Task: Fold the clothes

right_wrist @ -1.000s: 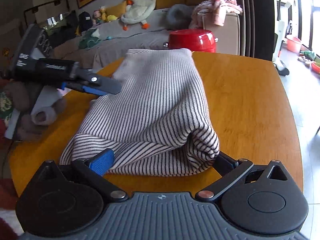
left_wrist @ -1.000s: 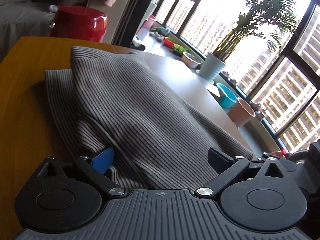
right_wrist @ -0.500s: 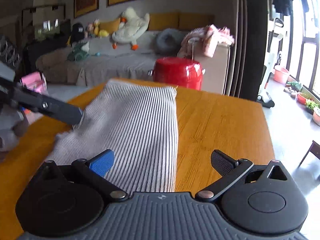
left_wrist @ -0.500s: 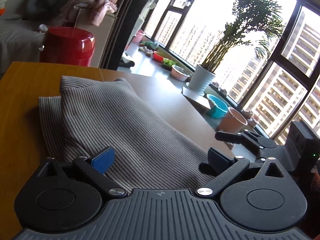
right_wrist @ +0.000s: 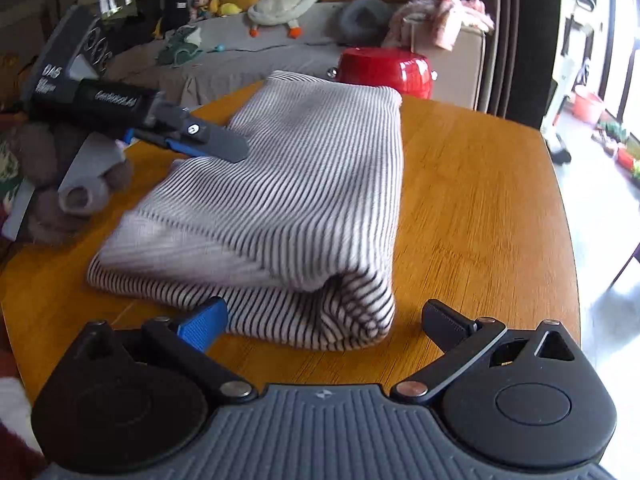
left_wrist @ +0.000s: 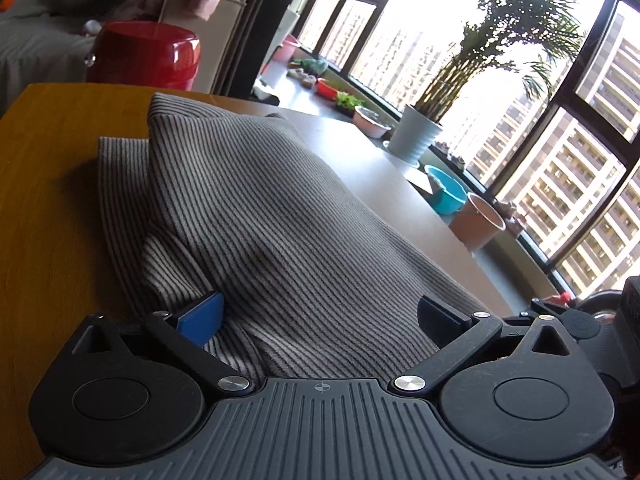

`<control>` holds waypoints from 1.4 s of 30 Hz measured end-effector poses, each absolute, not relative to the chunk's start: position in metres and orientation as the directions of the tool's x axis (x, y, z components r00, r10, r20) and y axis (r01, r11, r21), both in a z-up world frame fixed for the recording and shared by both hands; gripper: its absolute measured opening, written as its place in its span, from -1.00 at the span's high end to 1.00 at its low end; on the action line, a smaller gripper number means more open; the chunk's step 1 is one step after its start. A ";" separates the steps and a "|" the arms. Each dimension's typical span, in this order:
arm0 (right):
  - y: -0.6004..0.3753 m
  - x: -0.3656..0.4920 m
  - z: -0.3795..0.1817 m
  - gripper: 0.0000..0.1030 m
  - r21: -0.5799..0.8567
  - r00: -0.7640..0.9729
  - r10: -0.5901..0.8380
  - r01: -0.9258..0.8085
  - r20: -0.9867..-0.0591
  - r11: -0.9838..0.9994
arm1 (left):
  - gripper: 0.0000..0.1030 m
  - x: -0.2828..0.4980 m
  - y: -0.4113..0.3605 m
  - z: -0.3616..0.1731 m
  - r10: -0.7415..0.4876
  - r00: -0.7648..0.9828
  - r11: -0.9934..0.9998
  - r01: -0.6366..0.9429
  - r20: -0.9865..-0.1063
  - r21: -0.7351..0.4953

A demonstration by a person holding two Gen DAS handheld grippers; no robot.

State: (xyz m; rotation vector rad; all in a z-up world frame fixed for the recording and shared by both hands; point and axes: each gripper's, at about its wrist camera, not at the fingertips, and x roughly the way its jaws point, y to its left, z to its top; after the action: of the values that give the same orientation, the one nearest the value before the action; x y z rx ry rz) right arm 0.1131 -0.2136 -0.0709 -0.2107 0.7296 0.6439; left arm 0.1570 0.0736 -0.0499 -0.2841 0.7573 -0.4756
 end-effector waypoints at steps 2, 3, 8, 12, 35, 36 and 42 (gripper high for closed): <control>-0.210 0.111 -0.070 -1.00 0.024 0.565 0.457 -0.610 -0.687 0.792 | -1.00 0.155 0.076 -0.051 -0.515 0.631 0.853 0.309 -0.580 -0.422; -0.208 0.111 -0.070 -1.00 0.014 0.567 0.446 -0.607 -0.692 0.794 | -1.00 0.154 0.077 -0.052 -0.521 0.632 0.848 0.307 -0.574 -0.432; -0.203 0.117 -0.065 -1.00 0.019 0.533 0.437 -0.618 -0.725 0.786 | -1.00 0.150 0.084 -0.050 -0.534 0.635 0.836 0.297 -0.558 -0.462; -0.222 0.113 -0.046 -1.00 0.105 0.496 0.522 -0.648 -0.693 0.755 | -1.00 0.144 0.093 -0.040 -0.543 0.642 0.828 0.299 -0.541 -0.475; -0.192 0.166 -0.059 0.05 0.025 0.631 0.475 -0.586 -0.613 0.810 | -0.64 0.142 0.092 -0.053 -0.581 0.604 0.797 0.288 -0.545 -0.531; -0.191 0.159 -0.057 -0.07 -0.030 0.652 0.447 -0.584 -0.613 0.811 | -0.64 0.142 0.089 -0.052 -0.584 0.597 0.798 0.298 -0.550 -0.524; -0.185 0.111 -0.021 -0.58 -0.120 0.580 0.565 -0.752 -0.587 0.648 | -0.75 0.136 0.083 -0.042 -0.537 0.612 0.837 0.301 -0.580 -0.457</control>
State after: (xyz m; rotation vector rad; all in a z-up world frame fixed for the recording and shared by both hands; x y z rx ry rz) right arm 0.1114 -0.1846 -0.0212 -0.3790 0.5407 0.7912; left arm 0.1362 0.0825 -0.0416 -0.3311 0.7723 -0.4937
